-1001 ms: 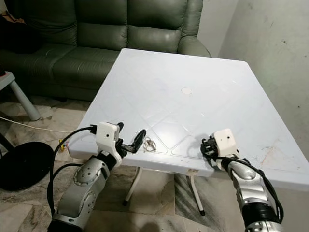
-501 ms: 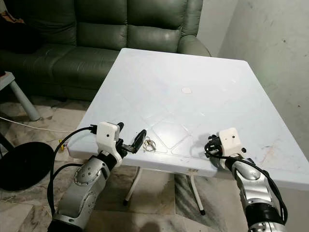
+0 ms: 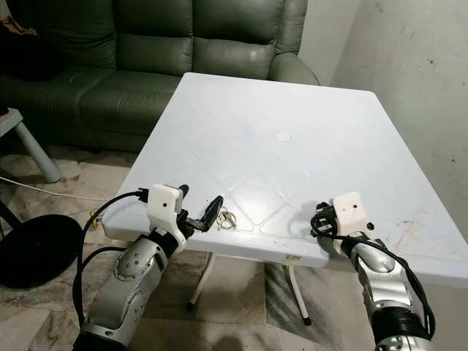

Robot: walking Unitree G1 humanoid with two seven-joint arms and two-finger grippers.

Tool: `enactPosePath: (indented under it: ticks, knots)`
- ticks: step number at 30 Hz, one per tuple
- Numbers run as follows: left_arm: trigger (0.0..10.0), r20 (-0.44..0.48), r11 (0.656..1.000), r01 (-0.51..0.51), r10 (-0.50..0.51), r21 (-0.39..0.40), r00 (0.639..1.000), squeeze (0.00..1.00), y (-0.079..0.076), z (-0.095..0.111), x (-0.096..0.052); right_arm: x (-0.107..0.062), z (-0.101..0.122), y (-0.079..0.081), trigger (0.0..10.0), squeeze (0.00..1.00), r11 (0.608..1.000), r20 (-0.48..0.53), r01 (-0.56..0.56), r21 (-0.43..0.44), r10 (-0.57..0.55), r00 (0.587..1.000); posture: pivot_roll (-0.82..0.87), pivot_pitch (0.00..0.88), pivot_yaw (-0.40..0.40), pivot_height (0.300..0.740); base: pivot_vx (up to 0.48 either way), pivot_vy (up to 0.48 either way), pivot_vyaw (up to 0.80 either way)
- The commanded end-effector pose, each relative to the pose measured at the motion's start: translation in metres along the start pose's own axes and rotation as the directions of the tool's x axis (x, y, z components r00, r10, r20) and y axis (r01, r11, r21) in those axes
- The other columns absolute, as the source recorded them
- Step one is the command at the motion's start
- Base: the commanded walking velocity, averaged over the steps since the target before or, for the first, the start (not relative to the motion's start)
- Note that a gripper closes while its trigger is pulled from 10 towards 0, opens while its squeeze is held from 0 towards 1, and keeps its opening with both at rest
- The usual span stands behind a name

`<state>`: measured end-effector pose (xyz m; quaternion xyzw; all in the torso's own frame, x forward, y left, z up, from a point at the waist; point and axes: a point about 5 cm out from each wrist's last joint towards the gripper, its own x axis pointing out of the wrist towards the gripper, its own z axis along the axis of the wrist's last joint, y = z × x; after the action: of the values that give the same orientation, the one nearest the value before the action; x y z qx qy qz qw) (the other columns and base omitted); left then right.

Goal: Hang keys on a hook

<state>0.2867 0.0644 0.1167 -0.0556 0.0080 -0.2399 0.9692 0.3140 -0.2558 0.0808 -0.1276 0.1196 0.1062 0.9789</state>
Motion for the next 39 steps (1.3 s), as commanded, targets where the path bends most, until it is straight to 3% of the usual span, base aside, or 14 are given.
enactPosePath:
  ticks: [1, 8, 10, 11, 15, 16, 17, 18, 39]
  knots:
    - [10.0, 0.024, 1.000, 0.007, -0.007, -0.002, 1.000, 0.00, -0.0066, 0.0051, 0.0030, -0.0009, -0.0052, -0.0018, 10.0, 0.00, 1.000, -0.041, -0.006, -0.018, 0.005, 0.999, 0.05, 0.034, -0.063, 0.740, 0.000, 0.000, 0.00]
    - [10.0, 0.026, 1.000, 0.007, -0.007, 0.000, 1.000, 0.00, -0.0067, 0.0054, 0.0031, -0.0020, -0.0057, -0.0009, 10.0, 0.00, 0.999, -0.044, -0.030, -0.038, 0.028, 0.999, 0.05, 0.033, -0.063, 0.740, 0.000, 0.000, 0.00]
    - [10.0, 0.027, 1.000, 0.007, -0.007, -0.001, 1.000, 0.00, -0.0067, 0.0055, 0.0035, -0.0018, -0.0066, -0.0007, 10.0, 0.00, 0.999, -0.049, -0.034, -0.008, 0.034, 0.998, 0.04, 0.032, -0.063, 0.740, 0.000, 0.000, 0.00]
    - [10.0, 0.026, 1.000, 0.007, -0.007, 0.000, 1.000, 0.00, -0.0068, 0.0054, 0.0033, -0.0021, -0.0064, -0.0009, 10.0, 1.00, 0.999, -0.046, -0.032, -0.004, 0.031, 0.998, 0.04, 0.034, -0.062, 0.740, 0.000, 0.000, 0.00]
    - [10.0, 0.027, 1.000, 0.008, -0.008, -0.001, 1.000, 0.00, -0.0069, 0.0055, 0.0035, -0.0024, -0.0051, -0.0016, 10.0, 1.00, 0.999, -0.040, -0.031, -0.027, 0.030, 0.999, 0.04, 0.035, -0.063, 0.740, 0.000, 0.000, 0.00]
    - [10.0, 0.027, 1.000, 0.007, -0.007, 0.000, 1.000, 0.00, -0.0068, 0.0056, 0.0036, -0.0018, -0.0062, -0.0011, 10.0, 0.49, 0.999, -0.059, -0.037, -0.040, 0.034, 0.998, 0.04, 0.035, -0.063, 0.740, 0.000, 0.000, 0.00]
    - [10.0, 0.027, 1.000, 0.007, -0.007, 0.000, 1.000, 0.00, -0.0068, 0.0056, 0.0036, -0.0018, -0.0062, -0.0011, 10.0, 0.49, 0.999, -0.059, -0.037, -0.040, 0.034, 0.998, 0.04, 0.035, -0.063, 0.740, 0.000, 0.000, 0.00]
    - [10.0, 0.027, 1.000, 0.007, -0.007, -0.001, 1.000, 0.00, -0.0068, 0.0058, 0.0036, -0.0016, -0.0052, -0.0008, 10.0, 0.00, 0.998, -0.050, -0.041, -0.049, 0.039, 0.998, 0.05, 0.035, -0.063, 0.740, 0.000, 0.000, 0.00]
    - [10.0, 0.030, 1.000, 0.001, 0.000, -0.009, 1.000, 0.00, -0.0058, 0.0063, 0.0041, -0.0042, -0.0066, -0.0025, 10.0, 0.00, 0.994, -0.063, -0.102, -0.033, 0.100, 0.993, 0.05, 0.035, -0.063, 0.740, 0.000, 0.000, 0.00]
